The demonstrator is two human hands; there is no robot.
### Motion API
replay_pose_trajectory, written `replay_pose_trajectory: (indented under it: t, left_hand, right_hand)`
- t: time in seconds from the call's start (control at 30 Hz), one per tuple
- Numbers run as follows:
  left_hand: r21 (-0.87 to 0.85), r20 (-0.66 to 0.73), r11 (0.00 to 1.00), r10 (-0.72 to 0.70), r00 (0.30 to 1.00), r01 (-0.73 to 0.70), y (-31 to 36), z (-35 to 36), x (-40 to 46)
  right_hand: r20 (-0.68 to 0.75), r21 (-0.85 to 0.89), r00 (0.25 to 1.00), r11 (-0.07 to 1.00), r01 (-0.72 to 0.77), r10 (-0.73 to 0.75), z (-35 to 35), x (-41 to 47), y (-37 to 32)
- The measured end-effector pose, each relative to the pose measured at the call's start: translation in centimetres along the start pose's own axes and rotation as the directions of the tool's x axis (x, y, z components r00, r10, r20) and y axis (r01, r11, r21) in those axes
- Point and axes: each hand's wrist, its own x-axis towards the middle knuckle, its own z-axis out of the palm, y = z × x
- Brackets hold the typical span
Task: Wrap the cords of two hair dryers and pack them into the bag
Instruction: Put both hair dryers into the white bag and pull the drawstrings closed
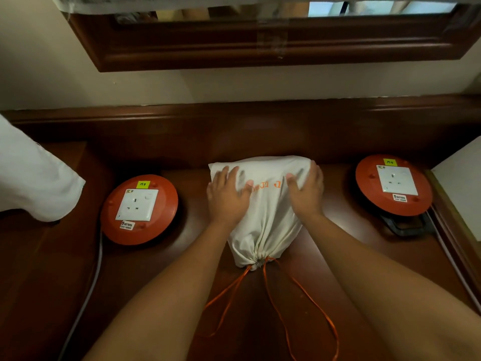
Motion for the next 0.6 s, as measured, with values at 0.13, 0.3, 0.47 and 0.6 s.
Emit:
replay_pose_trajectory:
  t: [0.13,0.3,0.47,0.6]
  left_hand:
    - [0.143,0.169,0.983,0.089,0.982,-0.114,-0.4,0.4,-0.4]
    - [0.153,0.236,0.983,0.061,0.970,-0.099,-0.9,0.4,-0.5]
    - [0.128,0.300,0.989,0.027,0.954,-0.068,0.2,-0.4,-0.2]
    - [0.085,0.258,0.996,-0.022,0.966,0.000,0.6,-2.8,-1.3]
  right_hand:
    - [0.207,-0.035,0.977,0.998,0.048,-0.040,0.2,-0.2,-0.7]
    - [0.288,-0.120,0.957,0.993,0.009,0.026,0.3,0.0,-1.2]
    - [0.305,-0.171,0.949,0.985,-0.023,0.075,-0.6,-0.3,-1.7]
    - [0.266,-0.187,0.962,0.982,-0.014,0.065,-2.1,-2.5,-2.6]
